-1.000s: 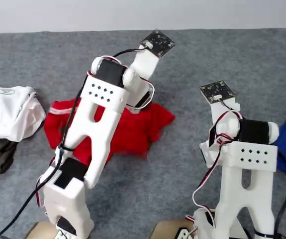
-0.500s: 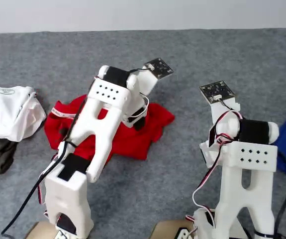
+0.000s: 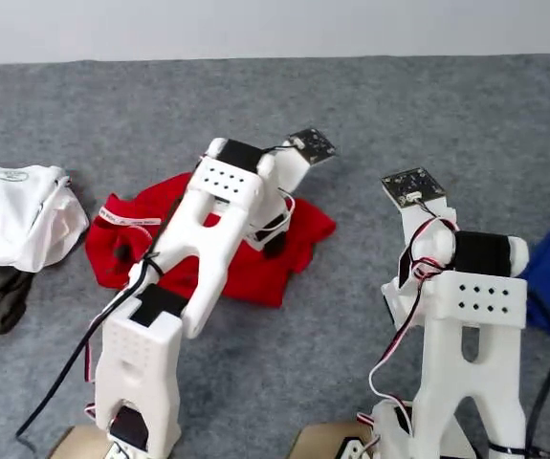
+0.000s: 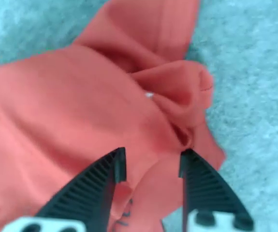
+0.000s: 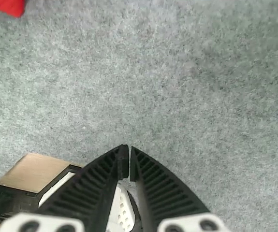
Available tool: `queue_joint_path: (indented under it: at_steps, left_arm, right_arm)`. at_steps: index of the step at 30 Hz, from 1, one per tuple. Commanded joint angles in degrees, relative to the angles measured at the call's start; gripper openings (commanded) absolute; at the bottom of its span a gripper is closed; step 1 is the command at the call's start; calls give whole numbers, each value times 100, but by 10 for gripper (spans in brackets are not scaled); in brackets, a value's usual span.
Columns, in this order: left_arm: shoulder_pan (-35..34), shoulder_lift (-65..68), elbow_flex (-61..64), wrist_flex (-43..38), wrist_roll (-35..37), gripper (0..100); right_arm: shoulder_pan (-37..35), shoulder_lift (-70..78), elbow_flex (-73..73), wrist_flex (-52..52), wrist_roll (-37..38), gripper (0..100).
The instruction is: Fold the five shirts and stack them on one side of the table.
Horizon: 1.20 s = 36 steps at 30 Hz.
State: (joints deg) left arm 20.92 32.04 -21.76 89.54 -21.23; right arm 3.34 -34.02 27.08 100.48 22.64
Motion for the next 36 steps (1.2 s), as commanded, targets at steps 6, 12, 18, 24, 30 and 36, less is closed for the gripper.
queue_joint_path:
  at_steps: [6, 12, 18, 24, 30, 36]
  left_arm:
    - [79, 105, -31, -448, -53, 177]
    - [-229, 141, -31, -519, -255, 141]
    - [-193, 149, -13, -598, -273, 141]
    - [-44, 149, -4, -703, -273, 106]
    - [-88, 44, -127, -475, -273, 5]
    - [-176, -659, -787, 343, -264, 5]
  right_arm:
    - [-40, -180, -70, 215, -26, 11]
    - [-40, -136, -70, 198, -26, 11]
    - [-40, -136, -70, 189, -26, 11]
    - [-40, -136, -70, 189, -26, 11]
    - [-40, -145, -79, 189, -26, 11]
    - [-48, -136, -316, 180, -26, 11]
